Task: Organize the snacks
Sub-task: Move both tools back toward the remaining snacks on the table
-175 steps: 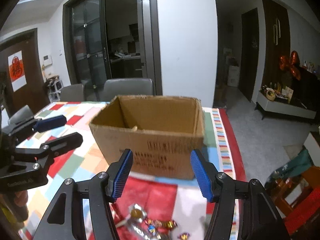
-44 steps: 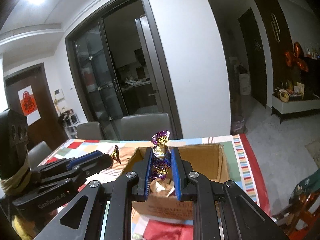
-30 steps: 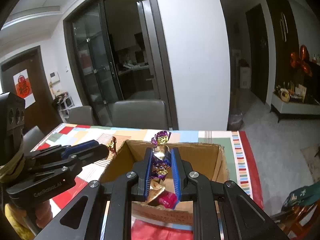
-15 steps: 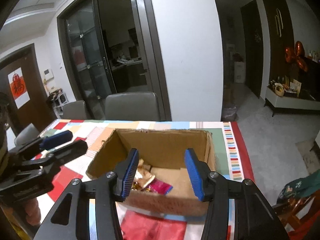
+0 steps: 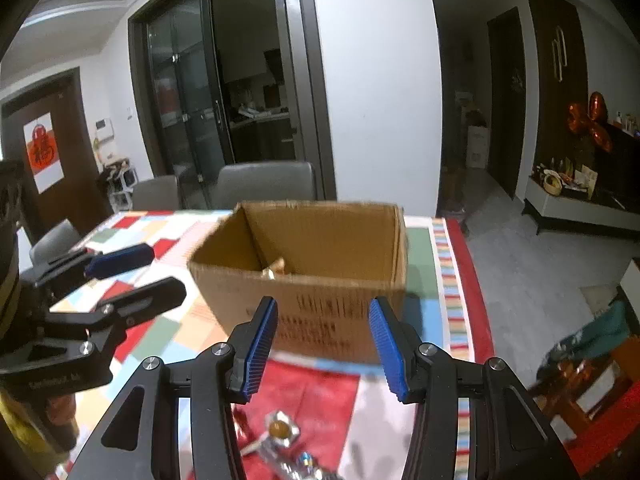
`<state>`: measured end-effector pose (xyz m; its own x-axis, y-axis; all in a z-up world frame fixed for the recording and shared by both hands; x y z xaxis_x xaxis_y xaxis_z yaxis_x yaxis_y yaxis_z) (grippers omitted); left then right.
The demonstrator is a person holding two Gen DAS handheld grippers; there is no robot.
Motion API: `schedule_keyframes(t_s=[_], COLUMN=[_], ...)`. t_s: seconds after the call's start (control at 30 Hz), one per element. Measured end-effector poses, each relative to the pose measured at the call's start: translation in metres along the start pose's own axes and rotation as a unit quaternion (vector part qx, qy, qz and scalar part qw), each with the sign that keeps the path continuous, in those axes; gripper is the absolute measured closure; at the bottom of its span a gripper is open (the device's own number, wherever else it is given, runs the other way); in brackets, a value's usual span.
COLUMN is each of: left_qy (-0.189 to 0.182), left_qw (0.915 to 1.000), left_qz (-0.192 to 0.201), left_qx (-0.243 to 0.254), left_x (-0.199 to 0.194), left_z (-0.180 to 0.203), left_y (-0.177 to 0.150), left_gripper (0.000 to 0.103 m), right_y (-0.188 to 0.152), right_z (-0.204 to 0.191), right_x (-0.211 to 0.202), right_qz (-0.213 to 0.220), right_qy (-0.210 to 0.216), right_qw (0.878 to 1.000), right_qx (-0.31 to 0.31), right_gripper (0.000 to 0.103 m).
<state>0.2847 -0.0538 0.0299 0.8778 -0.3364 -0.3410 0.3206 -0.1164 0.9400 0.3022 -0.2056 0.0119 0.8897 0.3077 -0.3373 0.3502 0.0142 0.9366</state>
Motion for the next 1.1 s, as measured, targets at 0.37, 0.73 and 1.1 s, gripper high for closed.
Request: schedule_keyframes(t_s=[0.37,0.73,1.1], left_qy=[-0.024,-0.045,-0.060], left_qw=[0.9983,0.9940,0.9872], left_qz=[-0.027,-0.092,-0.144], left_qx=[0.046,0.039,0.032], left_x=[-0.006,0.011,0.036], left_z=[0.029,0.036,0.038], left_y=[-0.043,-0.089,-0.121], left_gripper=[0.042,0.042,0.043], right_y=[-0.058,-0.108,-0.149], right_z=[0.005,0.003,0.008], right_x=[-0.024,-0.025,-0.010], right_qz=[-0.042,-0.102,-0.157], right_qy=[-0.015,0.004,0.012], right_qw=[0.998,0.995,0.988], right_qx=[-0.037,-0.025,0.002], right_gripper=[0.054,0.054,0.055])
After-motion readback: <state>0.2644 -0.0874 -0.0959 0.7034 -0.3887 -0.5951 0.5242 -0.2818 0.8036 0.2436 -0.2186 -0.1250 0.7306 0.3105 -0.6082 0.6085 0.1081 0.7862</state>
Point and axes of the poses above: each gripper's, at about its wrist camera, not at the fingertips, and x roughly the way its jaws point, z to its right, y to its top, the point moved 3 cm from there along x, roughly the way its jaws point, and after that the axes turned 13 degrees about z, right-handed, at the moved point
